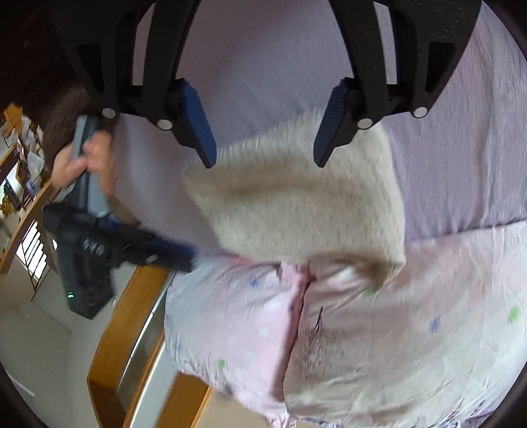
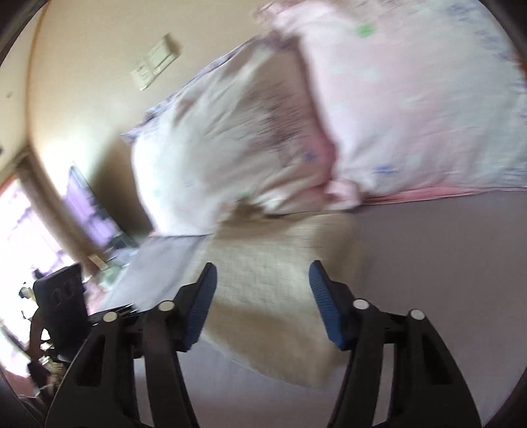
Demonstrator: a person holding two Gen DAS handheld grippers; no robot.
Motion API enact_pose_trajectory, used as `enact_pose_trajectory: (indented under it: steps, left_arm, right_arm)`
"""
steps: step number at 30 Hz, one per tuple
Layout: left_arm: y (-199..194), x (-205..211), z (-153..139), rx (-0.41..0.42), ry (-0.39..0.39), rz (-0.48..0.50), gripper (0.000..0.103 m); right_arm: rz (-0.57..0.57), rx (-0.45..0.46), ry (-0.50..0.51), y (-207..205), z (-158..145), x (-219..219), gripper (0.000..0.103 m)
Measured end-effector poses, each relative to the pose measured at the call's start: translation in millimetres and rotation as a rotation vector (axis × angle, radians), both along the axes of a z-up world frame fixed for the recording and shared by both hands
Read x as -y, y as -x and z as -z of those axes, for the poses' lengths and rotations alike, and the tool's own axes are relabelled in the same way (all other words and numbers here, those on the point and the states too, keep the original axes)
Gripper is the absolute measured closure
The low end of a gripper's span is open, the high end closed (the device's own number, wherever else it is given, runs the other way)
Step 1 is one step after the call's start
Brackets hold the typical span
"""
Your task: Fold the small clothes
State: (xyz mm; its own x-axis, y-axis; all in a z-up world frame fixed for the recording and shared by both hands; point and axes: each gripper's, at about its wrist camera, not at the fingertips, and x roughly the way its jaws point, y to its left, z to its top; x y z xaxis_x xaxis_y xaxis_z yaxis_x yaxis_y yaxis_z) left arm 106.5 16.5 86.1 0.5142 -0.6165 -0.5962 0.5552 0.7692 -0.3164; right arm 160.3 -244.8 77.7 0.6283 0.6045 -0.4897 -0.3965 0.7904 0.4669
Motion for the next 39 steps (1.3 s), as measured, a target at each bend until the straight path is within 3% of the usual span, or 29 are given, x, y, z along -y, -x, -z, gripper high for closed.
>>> enact_pose_trajectory:
  steps: [3,4,5,9,11,13,16,18,19,22,25,28,32,39]
  left_arm:
    - [-6.3,17.3,6.1,-0.021,-0.014,0.012,0.039]
    - [-5.9,21.5,9.5,-0.031,-0.026,0.010,0.039]
    - [-6.3,24.2,14.1,-0.044,-0.036,0.009,0.039]
    - [-1.9,14.3,19.1,-0.060,-0.023,-0.017,0.031]
    - [0.4,1.8,17.1,-0.064,0.007,-0.039,0.027]
    - [2.0,-10.3,16.4,-0.075,0.038,-0.059,0.023]
    - [5.4,-16.9,18.8,-0.093,0.050,-0.082,0.016]
    - [8.3,-16.5,22.3,-0.119,0.045,-0.106,0.014]
    - [11.0,-15.0,24.1,-0.131,0.043,-0.113,0.014]
    - [22.2,-4.9,28.9,-0.147,-0.024,-0.178,0.006]
    - [30.2,2.3,31.4,-0.124,-0.093,-0.233,0.002]
    - [30.7,9.8,34.5,-0.091,-0.213,-0.319,0.002]
    - [27.6,5.9,43.2,-0.104,-0.266,-0.366,0.002]
    - [20.7,1.9,64.0,-0.146,-0.320,-0.391,0.002]
  right_arm:
    - [0.061,-0.133,0.089,-45.7,30.0,-23.9,0.043]
    - [0.096,-0.199,0.103,-63.6,46.9,-20.6,0.050]
    - [0.108,-0.210,0.081,-71.7,55.4,-14.5,0.053]
    - [0.093,-0.186,0.093,-53.1,38.0,-11.1,0.053]
    - [0.040,-0.105,0.066,-23.7,19.2,-12.6,0.044]
    - [-0.041,-0.080,0.018,0.8,12.0,-14.8,0.041]
    - [-0.069,-0.153,0.039,18.7,33.1,-13.2,0.035]
    - [0.005,-0.252,0.151,12.1,63.3,-12.9,0.035]
    - [0.014,-0.259,0.129,13.2,68.7,-7.9,0.039]
    - [0.039,-0.189,0.060,35.6,54.1,5.5,0.035]
    - [0.121,-0.082,0.105,64.4,39.1,8.4,0.002]
    - [0.210,-0.030,0.226,84.2,35.1,1.8,0.001]
    - [0.310,-0.047,0.445,84.0,51.7,-19.2,0.001]
    - [0.284,-0.107,0.485,75.3,81.7,-29.6,0.001]
